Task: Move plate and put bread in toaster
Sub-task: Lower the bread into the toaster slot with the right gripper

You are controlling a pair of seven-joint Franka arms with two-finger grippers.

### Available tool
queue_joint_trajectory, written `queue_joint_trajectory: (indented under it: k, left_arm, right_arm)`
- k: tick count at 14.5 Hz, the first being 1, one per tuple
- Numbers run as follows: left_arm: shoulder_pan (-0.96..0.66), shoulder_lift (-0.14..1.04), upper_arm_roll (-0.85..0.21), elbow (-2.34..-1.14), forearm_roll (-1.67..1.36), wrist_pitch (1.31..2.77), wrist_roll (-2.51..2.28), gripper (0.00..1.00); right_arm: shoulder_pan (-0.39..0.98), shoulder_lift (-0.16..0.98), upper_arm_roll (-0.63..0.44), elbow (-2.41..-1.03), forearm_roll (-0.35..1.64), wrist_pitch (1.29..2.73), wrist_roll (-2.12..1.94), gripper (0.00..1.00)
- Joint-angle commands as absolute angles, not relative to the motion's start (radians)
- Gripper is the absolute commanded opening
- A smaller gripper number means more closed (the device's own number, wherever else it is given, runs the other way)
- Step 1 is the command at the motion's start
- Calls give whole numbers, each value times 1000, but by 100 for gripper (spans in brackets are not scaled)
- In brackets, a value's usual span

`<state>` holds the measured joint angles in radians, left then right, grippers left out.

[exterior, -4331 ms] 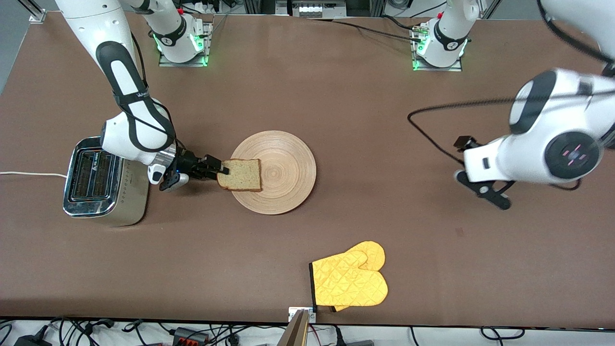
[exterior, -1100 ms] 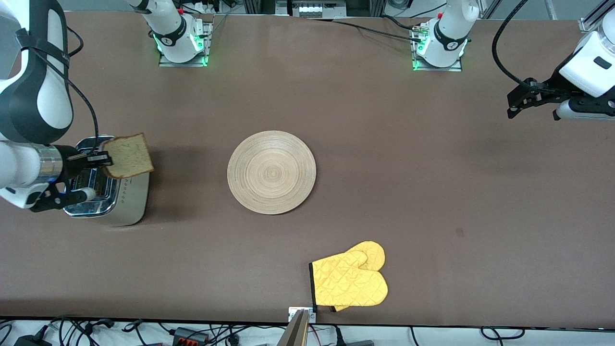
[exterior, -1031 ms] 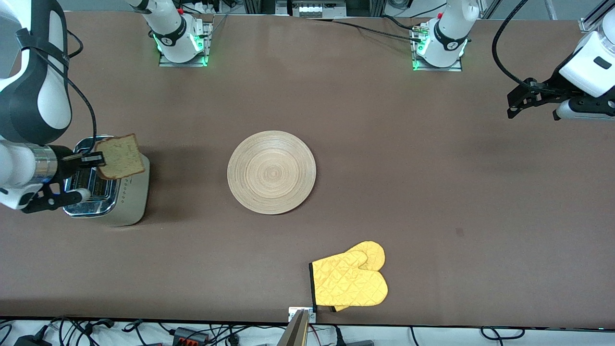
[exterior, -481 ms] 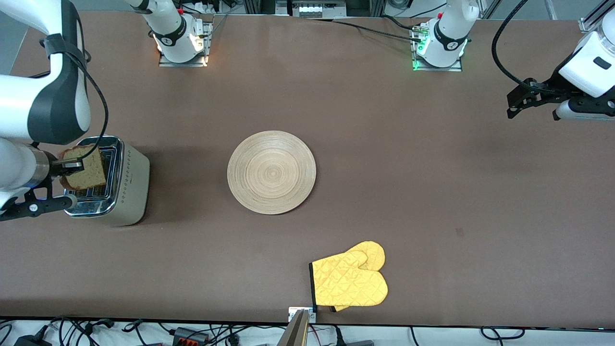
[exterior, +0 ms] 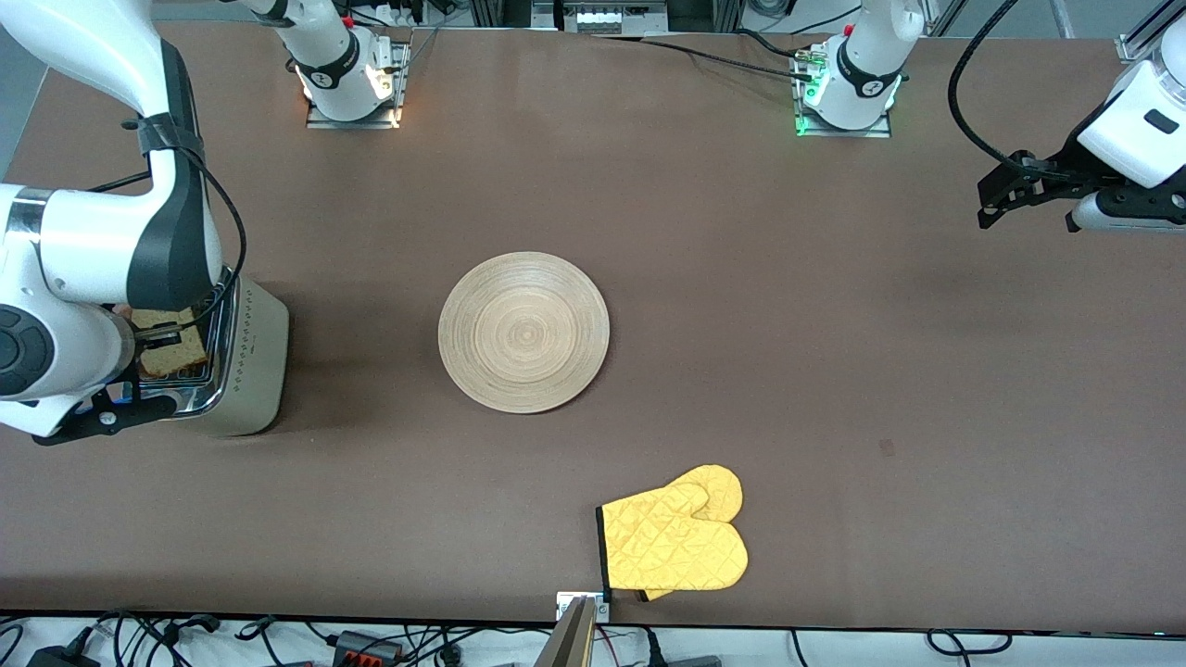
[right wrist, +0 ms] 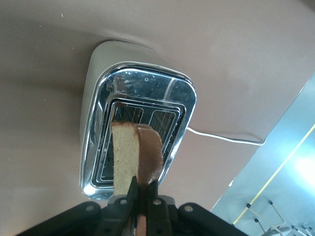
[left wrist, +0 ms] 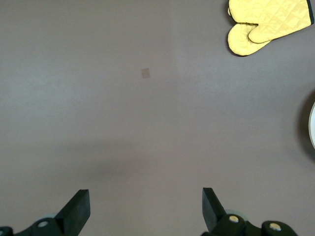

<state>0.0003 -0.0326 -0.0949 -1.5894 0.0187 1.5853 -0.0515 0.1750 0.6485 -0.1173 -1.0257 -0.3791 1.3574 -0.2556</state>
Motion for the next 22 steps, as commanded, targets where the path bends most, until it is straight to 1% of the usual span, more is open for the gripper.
queue_joint_trajectory:
  k: [1,6,9,15,22]
  left_arm:
    - [-3,-21,-95,-1559,0,1562,-57,100]
    - [-8,-21,-94,-1559,0,1562,-57,100]
    - [-8,-21,-94,-1559,0,1562,-57,100]
    - [-6,-21,-94,-1559,0,1562,-57,100]
    - [-8,-20,-94,-1559,0,1562,-58,100]
  right_arm:
    - [175,666,-117,-997,-390,1348,-267,0]
    - [186,675,-117,-1008,-394,1339,-273,0]
    - [207,673,-117,-1011,-482,1318,-282,0]
    - [203,672,-117,-1011,-489,1284,-328,0]
    - [201,675,-120,-1014,-492,1284,-347,0]
